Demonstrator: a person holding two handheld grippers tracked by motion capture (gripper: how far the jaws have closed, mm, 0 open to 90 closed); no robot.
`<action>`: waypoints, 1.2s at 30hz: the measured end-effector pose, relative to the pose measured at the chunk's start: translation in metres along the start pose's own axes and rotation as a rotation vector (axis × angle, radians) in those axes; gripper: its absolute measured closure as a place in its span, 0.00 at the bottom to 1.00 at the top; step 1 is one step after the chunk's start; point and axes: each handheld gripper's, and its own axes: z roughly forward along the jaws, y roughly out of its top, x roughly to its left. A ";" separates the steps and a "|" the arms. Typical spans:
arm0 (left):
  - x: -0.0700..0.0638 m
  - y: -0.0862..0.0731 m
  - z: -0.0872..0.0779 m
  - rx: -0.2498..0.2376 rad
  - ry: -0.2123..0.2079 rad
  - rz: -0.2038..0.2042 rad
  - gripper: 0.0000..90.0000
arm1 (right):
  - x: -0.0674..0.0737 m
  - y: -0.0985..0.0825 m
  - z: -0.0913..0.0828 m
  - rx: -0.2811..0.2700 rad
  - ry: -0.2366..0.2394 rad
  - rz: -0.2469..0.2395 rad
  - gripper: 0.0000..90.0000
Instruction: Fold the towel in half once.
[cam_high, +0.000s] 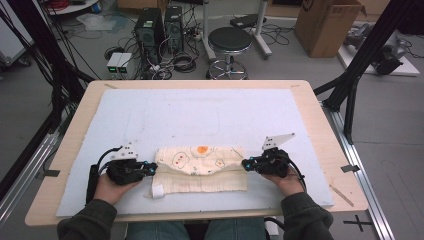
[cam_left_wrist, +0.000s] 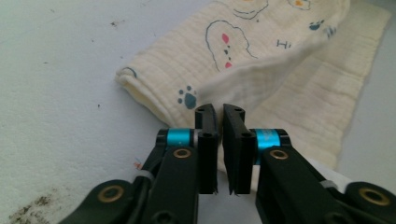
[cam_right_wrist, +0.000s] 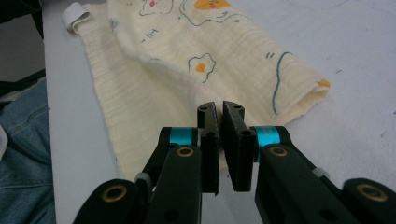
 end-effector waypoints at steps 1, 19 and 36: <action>0.000 0.000 -0.002 -0.008 -0.004 -0.003 0.84 | 0.001 0.000 -0.001 -0.004 0.003 0.006 0.92; -0.011 -0.008 0.013 0.077 -0.121 0.052 0.68 | 0.015 -0.007 0.008 0.035 0.058 -0.047 0.69; -0.015 -0.008 0.015 0.084 -0.043 0.101 0.83 | 0.020 -0.008 0.015 0.107 0.025 -0.110 0.88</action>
